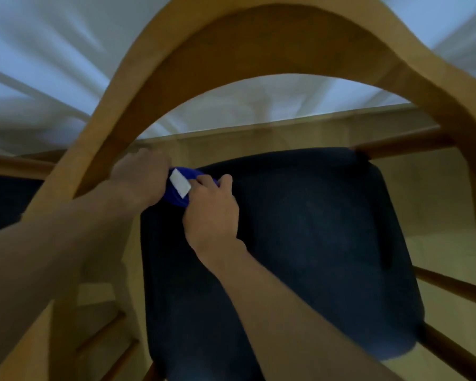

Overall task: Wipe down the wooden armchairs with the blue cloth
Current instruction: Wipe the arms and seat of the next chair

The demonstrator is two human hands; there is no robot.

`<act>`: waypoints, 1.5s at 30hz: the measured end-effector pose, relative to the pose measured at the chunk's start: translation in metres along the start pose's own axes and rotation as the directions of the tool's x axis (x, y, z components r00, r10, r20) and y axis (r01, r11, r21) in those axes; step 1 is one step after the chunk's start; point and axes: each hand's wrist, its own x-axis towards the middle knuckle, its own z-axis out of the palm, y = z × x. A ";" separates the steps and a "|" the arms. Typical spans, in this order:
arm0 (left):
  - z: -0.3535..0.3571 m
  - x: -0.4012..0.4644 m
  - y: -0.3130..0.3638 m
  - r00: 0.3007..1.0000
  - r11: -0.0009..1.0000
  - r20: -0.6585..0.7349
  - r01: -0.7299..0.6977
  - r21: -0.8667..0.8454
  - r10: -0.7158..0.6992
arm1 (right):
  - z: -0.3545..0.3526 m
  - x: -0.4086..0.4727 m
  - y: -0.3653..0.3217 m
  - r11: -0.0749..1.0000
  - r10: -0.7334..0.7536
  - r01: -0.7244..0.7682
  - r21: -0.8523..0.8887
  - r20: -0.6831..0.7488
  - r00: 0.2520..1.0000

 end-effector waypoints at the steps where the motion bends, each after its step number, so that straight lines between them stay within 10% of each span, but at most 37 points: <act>1: -0.001 -0.009 0.000 1.000 1.000 0.004 0.009 0.025 -0.009 | -0.003 0.000 0.005 0.999 -0.052 0.053 -0.013 0.029 0.998; 6: -0.015 -0.022 0.045 0.983 0.983 -0.078 -0.171 -0.072 0.166 | -0.059 0.001 0.083 0.978 -0.207 0.206 -0.035 -0.054 0.977; 11: -0.011 0.002 0.184 0.855 0.883 -0.364 -0.445 -0.149 0.369 | -0.119 -0.023 0.200 0.992 0.036 -0.078 -0.102 -0.365 0.930; 15: 0.029 -0.033 0.259 0.856 0.864 -0.295 -0.480 -0.150 0.424 | -0.107 -0.096 0.253 0.973 0.154 -0.187 -0.136 -0.221 0.963; 25: 0.120 -0.196 0.207 0.830 0.840 0.140 -0.518 -0.163 0.540 | -0.043 -0.262 0.210 0.973 0.222 -0.228 0.040 0.125 0.967; 34: 0.053 -0.111 0.280 0.753 0.784 -0.326 -0.618 -0.054 0.571 | -0.087 -0.196 0.258 0.914 0.398 -0.330 0.236 -0.361 0.844; 45: 0.112 -0.157 0.261 0.579 0.574 -0.127 -0.815 -0.074 0.805 | 0.016 -0.289 0.181 0.675 0.724 -0.659 0.332 -0.127 0.678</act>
